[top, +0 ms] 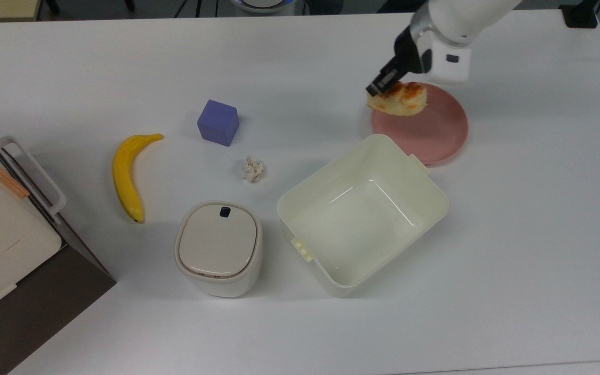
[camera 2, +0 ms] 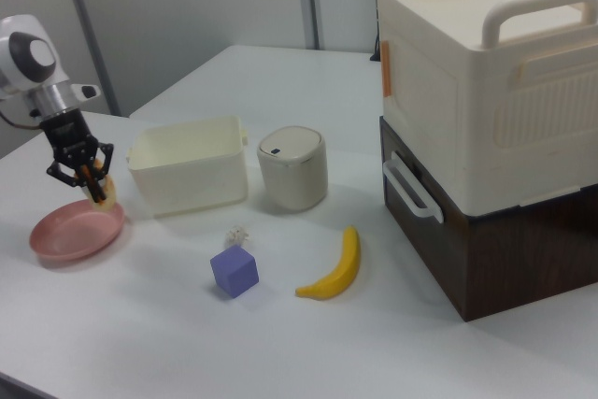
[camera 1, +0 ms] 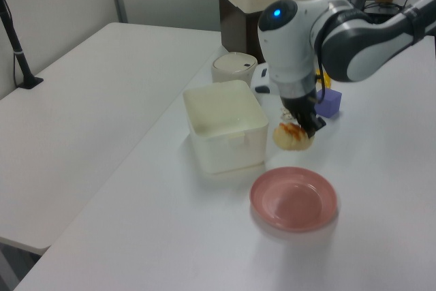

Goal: Put the bread on the table
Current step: 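Carry the bread roll beside the purple cube and lower it to the table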

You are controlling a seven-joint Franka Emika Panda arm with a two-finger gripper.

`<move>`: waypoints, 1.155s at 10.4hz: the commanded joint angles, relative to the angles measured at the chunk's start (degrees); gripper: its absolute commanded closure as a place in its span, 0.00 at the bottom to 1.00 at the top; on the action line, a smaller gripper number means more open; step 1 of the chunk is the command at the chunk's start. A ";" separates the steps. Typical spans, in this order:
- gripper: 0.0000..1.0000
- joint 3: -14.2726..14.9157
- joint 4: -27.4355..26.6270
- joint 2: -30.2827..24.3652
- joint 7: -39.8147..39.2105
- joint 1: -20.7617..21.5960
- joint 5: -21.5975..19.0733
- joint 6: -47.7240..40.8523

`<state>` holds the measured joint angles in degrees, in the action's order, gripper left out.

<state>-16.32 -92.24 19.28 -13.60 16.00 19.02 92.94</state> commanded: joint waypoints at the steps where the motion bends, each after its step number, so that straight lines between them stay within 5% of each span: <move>1: 1.00 -0.20 -3.81 -5.04 -1.43 -4.82 -1.36 -5.91; 7: 1.00 -0.11 -14.27 -9.35 -0.64 -11.51 -5.31 -3.31; 12: 1.00 0.06 -19.99 -6.28 2.79 -15.46 -5.05 6.02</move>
<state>-16.27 -108.74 13.27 -12.57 1.62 14.73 96.21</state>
